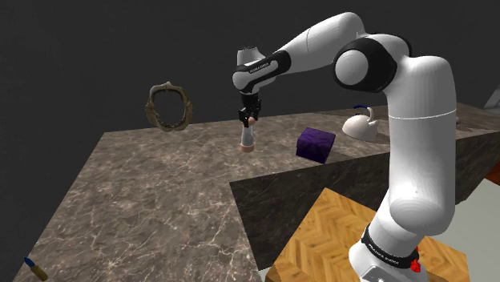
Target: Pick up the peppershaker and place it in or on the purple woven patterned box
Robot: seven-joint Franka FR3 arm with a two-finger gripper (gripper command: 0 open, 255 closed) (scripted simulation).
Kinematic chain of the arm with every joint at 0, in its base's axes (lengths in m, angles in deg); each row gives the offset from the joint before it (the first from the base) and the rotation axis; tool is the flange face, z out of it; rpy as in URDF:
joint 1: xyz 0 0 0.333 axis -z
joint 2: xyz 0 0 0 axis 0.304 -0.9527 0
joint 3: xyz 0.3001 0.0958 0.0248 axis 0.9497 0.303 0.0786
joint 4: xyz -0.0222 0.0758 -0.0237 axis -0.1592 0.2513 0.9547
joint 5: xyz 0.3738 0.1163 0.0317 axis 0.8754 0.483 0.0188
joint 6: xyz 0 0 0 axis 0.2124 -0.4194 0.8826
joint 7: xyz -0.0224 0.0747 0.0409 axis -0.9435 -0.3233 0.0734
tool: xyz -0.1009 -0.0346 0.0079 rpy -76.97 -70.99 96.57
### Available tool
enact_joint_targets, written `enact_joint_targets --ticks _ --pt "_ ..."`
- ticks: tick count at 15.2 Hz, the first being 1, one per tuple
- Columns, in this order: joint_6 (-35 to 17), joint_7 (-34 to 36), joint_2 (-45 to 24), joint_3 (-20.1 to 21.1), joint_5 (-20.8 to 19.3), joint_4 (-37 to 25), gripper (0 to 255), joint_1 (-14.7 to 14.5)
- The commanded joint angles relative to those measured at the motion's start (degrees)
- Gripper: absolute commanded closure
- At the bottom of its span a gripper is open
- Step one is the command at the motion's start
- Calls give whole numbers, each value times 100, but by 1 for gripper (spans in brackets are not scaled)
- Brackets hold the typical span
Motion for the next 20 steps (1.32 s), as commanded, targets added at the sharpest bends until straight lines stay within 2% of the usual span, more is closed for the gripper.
enact_joint_targets --ticks 1,20 --pt "65 -6 23 0 0 -38 255 -2" --pt "1416 -146 260 -17 5 -1163 255 -1"
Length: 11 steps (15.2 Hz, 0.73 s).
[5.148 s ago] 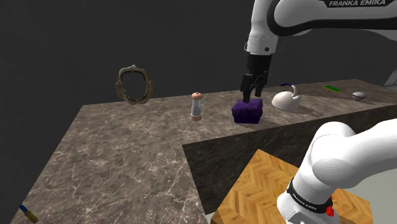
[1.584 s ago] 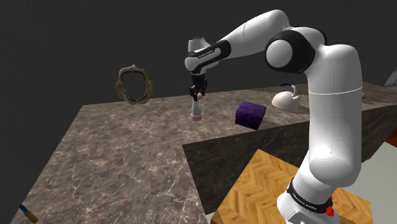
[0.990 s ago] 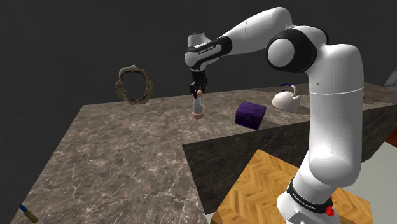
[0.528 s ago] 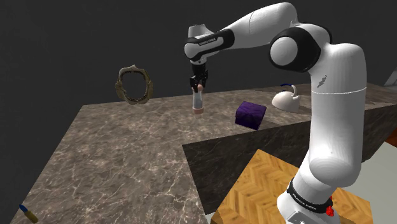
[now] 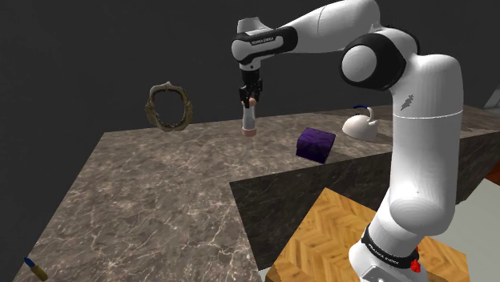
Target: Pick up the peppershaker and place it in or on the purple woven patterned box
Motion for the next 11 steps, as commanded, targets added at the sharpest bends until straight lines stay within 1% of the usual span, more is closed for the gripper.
enact_joint_targets --ticks 1,11 --pt "157 -19 1 -3 3 -157 255 4" --pt "972 -118 -104 -11 36 -1082 255 34"
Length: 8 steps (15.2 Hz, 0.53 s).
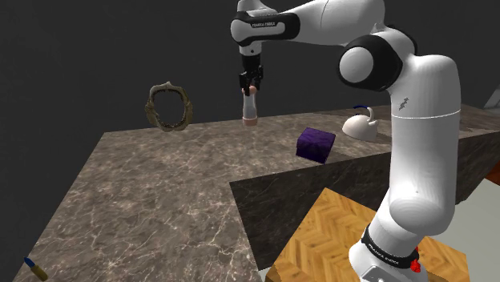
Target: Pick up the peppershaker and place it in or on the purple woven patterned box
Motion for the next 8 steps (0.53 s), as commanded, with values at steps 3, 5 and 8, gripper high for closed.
enact_joint_targets --ticks 3,5,8 --pt "366 -52 -85 -6 20 -453 255 25" --pt "553 -76 -147 -8 32 -704 255 38" --pt "851 -115 -267 -11 54 -1123 255 64"
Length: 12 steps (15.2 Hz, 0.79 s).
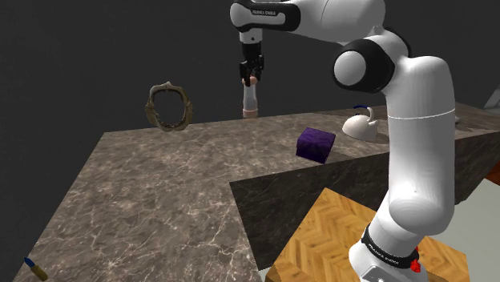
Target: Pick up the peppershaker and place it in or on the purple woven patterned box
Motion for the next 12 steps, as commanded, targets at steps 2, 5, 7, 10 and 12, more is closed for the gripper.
enact_joint_targets --ticks 2,5,7,10,12 --pt "338 -44 -144 -4 26 -482 255 32" --pt "259 -199 248 -59 -18 -34 255 107" --pt "131 -351 631 -118 -67 452 255 183" --pt "4 -595 1126 -218 -136 1033 255 308" --pt "-48 -769 1416 -292 -181 1347 255 398"
